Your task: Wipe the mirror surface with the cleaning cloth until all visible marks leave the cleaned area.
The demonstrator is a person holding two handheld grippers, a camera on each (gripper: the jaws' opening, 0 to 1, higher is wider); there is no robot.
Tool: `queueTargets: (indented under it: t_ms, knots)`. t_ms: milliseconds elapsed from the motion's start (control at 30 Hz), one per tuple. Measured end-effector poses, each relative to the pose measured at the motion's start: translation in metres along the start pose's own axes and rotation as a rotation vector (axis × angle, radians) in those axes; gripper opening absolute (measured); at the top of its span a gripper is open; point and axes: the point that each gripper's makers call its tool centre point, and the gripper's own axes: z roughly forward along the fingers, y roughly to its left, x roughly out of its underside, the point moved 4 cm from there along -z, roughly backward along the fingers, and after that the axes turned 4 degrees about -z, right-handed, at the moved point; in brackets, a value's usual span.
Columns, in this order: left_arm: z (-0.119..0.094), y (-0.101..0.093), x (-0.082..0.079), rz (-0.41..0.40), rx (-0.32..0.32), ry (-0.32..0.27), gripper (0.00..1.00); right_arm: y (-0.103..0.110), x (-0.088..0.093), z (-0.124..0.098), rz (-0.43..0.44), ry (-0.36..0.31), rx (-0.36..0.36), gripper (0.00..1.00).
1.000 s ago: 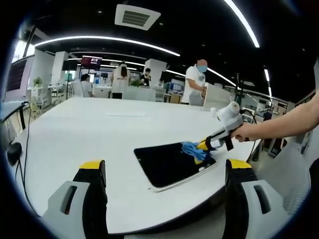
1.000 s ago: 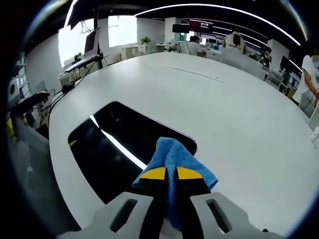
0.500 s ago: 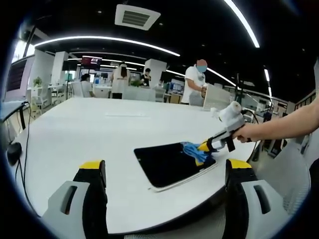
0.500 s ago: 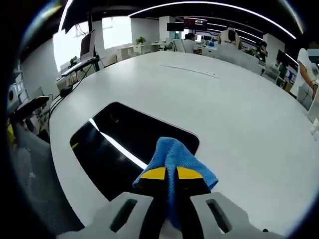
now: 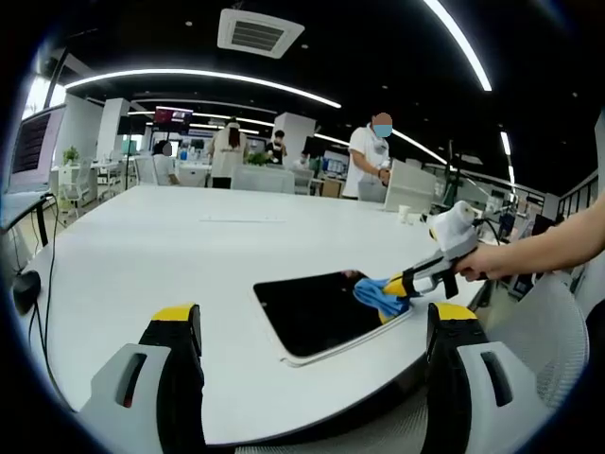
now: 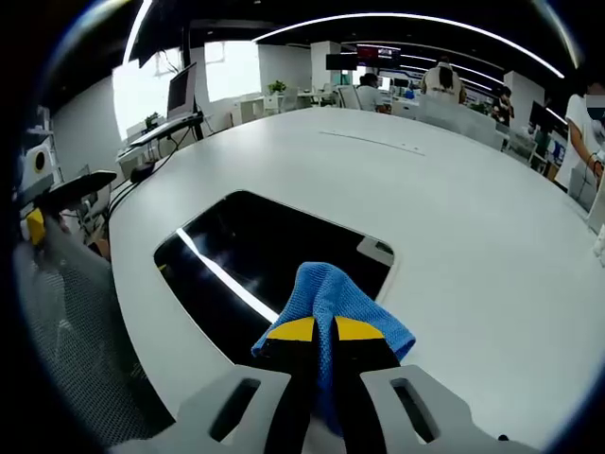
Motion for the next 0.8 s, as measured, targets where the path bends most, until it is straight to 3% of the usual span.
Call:
queueTargets:
  t_ms: [567, 800]
  knots:
    - [0.0, 0.0, -0.001, 0.001, 0.004, -0.002, 0.98, 0.016, 0.01, -0.014, -0.059, 0.025, -0.065, 0.0]
    - [0.0, 0.0, 0.0, 0.001, 0.005, -0.002, 0.98, 0.017, 0.01, -0.013, -0.075, 0.019, -0.058, 0.0]
